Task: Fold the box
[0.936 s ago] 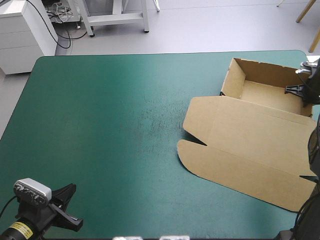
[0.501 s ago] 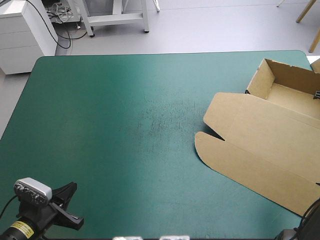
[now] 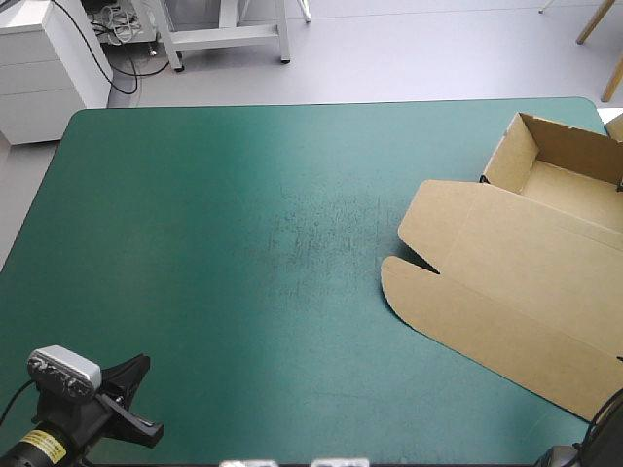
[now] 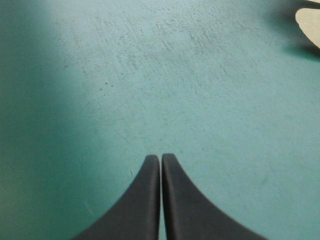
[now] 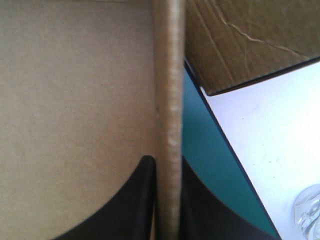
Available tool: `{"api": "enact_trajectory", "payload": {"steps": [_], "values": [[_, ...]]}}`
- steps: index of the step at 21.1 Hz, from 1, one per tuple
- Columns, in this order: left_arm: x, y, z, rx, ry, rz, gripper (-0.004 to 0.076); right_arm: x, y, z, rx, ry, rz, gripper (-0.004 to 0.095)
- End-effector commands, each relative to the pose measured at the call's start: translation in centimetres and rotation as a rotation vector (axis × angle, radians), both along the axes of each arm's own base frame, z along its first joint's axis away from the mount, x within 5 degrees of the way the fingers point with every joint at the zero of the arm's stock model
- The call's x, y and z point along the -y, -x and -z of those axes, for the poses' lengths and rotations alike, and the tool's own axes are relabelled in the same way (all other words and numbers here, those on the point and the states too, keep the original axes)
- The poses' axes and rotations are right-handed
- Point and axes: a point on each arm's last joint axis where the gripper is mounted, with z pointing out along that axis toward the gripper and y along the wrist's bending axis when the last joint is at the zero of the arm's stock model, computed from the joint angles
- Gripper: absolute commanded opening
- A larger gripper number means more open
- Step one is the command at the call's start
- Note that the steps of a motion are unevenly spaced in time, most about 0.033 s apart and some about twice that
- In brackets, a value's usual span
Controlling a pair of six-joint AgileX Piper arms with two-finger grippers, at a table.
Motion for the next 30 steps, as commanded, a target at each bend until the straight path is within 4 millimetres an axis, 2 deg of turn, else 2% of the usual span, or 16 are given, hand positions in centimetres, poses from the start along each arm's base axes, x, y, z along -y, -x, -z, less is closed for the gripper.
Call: {"api": "enact_trajectory", "payload": {"steps": [1,3,6,8,9,10,11,14,15,17,21,23,26,30], "values": [[0.1,-0.3,-1.3,0.07,0.049,-0.008,-0.0008,-0.1,0.8,-3.4,0.075,0.059,-0.024,0.0248],[0.1,-0.2,-1.3,0.07,0.049,-0.008,-0.0008,-0.4,0.9,-4.1,0.102,0.049,-0.024,0.032],[0.1,-0.2,-1.3,0.069,0.051,-0.007,-0.0008,-0.8,1.5,-5.8,0.131,0.076,-0.039,0.0339],[0.1,-0.2,-1.3,0.069,0.051,-0.007,-0.0008,-1.6,2.6,-8.7,0.185,0.112,-0.039,0.0341],[0.1,-0.2,-1.3,0.069,0.051,-0.007,-0.0008,-1.8,2.9,-9.4,0.201,0.118,-0.039,0.0341],[0.1,-0.2,-1.3,0.069,0.051,-0.007,-0.0008,-2.6,3.8,-11.3,0.249,0.131,-0.041,0.0341],[0.1,-0.2,-1.3,0.069,0.051,-0.007,-0.0008,-3.0,4.2,-12.2,0.273,0.133,-0.046,0.0341],[0.1,-0.2,-1.3,0.069,0.051,-0.007,-0.0008,-6.3,6.9,-17.6,0.459,0.115,-0.119,0.0341],[0.1,-0.2,-1.3,0.069,0.051,-0.007,-0.0008,-7.0,7.3,-18.5,0.497,0.101,-0.135,0.0341],[0.1,-0.2,-1.3,0.069,0.051,-0.007,-0.0008,-10.1,9.6,-22.1,0.634,0.08,-0.187,0.0341],[0.1,-0.2,-1.3,0.069,0.051,-0.007,-0.0008,-15.5,13.0,-26.3,0.745,0.143,-0.303,0.034],[0.1,-0.2,-1.3,0.069,0.051,-0.007,-0.0008,-18.0,14.6,-27.7,0.798,0.151,-0.37,0.034],[0.1,-0.2,-1.3,0.069,0.051,-0.007,-0.0008,-20.3,15.7,-28.6,0.836,0.139,-0.44,0.034],[0.1,-0.2,-1.3,0.069,0.051,-0.007,-0.0008,-23.2,17.0,-28.4,0.849,0.093,-0.546,0.034]]}}
